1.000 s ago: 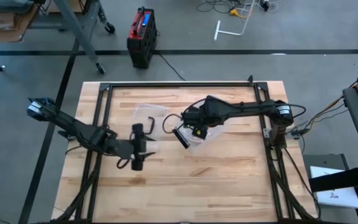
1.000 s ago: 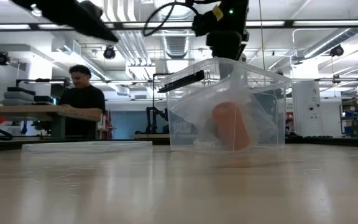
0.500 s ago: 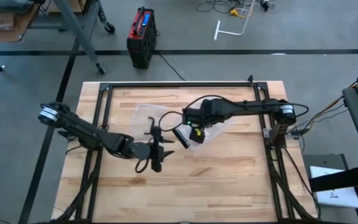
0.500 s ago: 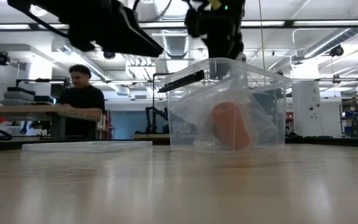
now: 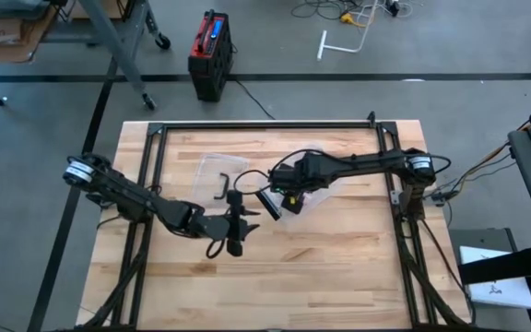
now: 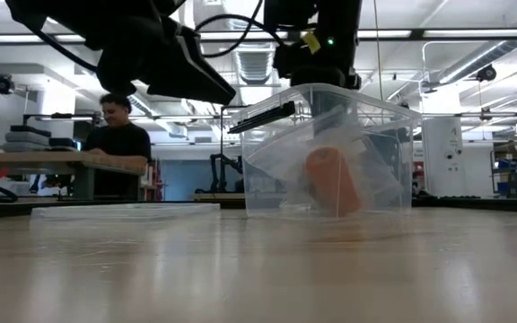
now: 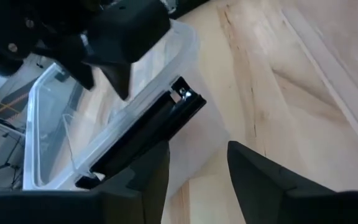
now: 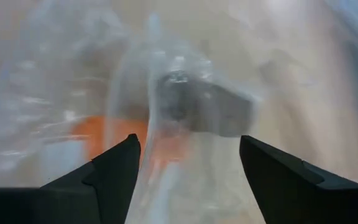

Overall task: Roll bandage
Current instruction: Adjust the transparent zip bags

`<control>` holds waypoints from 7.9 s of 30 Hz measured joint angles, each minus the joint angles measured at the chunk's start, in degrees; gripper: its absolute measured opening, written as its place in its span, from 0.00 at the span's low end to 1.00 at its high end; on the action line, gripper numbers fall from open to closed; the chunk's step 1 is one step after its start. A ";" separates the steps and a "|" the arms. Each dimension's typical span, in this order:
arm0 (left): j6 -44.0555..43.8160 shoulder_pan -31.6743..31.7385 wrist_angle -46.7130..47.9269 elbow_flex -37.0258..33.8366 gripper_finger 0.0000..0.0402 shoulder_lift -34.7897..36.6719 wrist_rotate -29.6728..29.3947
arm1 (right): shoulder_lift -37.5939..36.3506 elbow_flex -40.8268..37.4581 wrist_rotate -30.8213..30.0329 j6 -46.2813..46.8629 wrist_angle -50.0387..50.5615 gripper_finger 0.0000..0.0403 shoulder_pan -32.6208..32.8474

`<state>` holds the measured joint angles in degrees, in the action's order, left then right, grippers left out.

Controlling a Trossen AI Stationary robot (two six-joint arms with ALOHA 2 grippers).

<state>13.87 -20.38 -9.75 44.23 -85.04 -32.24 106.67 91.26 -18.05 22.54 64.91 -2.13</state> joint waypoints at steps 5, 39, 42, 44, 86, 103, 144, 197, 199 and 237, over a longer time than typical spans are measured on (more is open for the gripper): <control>-2.80 -0.09 1.95 0.00 0.37 0.10 -0.05 | -0.08 0.00 -7.43 -0.02 5.53 0.62 -0.45; -8.12 -0.66 6.62 -0.04 0.33 0.21 0.27 | -24.29 -8.06 2.06 -4.33 1.44 0.23 -11.63; -7.84 -0.57 6.22 -0.03 0.34 0.21 0.20 | -24.28 -8.12 6.32 -5.71 -5.05 0.30 -5.92; -7.80 -0.57 6.14 -0.04 0.33 0.21 0.12 | -22.64 -8.15 6.13 -6.13 -8.06 0.37 -1.97; -6.87 -0.57 7.66 -0.07 0.30 1.80 -0.14 | 0.29 -4.13 8.95 1.93 -8.18 0.56 -1.93; -6.87 -0.57 7.69 -0.07 0.30 1.80 -0.14 | -3.10 -2.01 9.05 -0.50 -5.88 0.01 -3.09; -6.89 -0.68 8.46 -0.04 0.24 2.00 -0.12 | -27.60 -21.38 -1.45 4.20 -8.93 0.43 -15.88; -6.47 -0.63 8.60 0.13 0.26 3.66 -0.10 | -3.20 -8.22 22.55 -3.33 -12.06 0.04 -3.17; -6.47 -0.63 8.60 0.13 0.27 3.66 -0.10 | -3.32 -8.22 22.53 -4.90 -11.66 0.02 -3.17; -8.09 -1.00 10.93 0.15 0.25 4.54 0.22 | -14.61 -6.94 -6.83 -7.10 8.52 0.00 -11.55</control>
<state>5.78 -21.39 1.18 44.38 -80.50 -32.02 92.06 84.33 -24.89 15.44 73.42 -13.68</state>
